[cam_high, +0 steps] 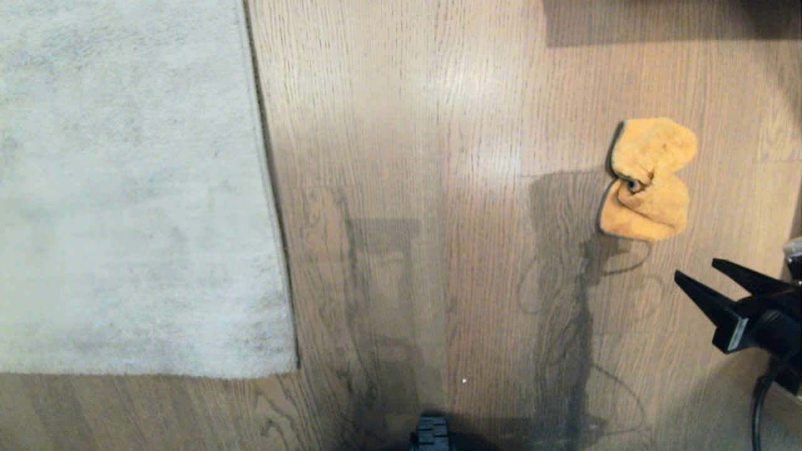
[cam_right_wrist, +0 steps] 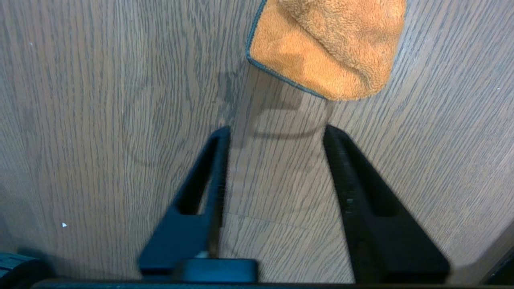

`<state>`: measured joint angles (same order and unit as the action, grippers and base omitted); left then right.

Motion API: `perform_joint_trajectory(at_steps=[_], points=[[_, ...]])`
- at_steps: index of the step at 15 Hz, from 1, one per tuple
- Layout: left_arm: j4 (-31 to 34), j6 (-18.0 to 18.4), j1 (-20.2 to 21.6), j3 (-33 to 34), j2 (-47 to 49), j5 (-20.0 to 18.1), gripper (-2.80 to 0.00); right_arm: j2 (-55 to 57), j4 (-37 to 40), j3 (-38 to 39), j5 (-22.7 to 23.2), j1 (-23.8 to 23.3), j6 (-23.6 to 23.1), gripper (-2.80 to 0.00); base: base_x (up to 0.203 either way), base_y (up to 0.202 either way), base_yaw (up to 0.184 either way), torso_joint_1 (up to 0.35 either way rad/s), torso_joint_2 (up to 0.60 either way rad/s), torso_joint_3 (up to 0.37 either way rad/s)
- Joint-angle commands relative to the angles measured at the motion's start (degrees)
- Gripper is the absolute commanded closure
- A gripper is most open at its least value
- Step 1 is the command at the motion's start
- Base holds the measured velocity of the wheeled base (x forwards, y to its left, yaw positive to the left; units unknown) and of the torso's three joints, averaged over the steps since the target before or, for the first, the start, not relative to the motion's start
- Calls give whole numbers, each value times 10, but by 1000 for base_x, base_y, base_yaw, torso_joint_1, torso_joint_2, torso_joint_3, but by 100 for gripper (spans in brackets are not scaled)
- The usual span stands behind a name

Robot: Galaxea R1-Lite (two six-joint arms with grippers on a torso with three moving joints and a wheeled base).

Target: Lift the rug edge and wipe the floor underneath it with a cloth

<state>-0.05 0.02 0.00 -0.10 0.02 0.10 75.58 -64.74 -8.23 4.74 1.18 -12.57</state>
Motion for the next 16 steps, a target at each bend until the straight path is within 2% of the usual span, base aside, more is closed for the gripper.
perform_joint_trajectory(at_steps=[1, 11, 16], points=[[0, 0, 0, 1, 0, 0, 0, -2, -4, 1, 0, 1, -1, 0, 0, 0, 0, 0, 0, 0], [0, 0, 0, 0, 0, 0, 0, -53, 3, 78, 1, 2, -1, 0, 0, 0, 0, 0, 0, 0], [0, 0, 0, 0, 0, 0, 0, -88, 49, 82, 0, 2, -1, 0, 0, 0, 0, 0, 0, 0]])
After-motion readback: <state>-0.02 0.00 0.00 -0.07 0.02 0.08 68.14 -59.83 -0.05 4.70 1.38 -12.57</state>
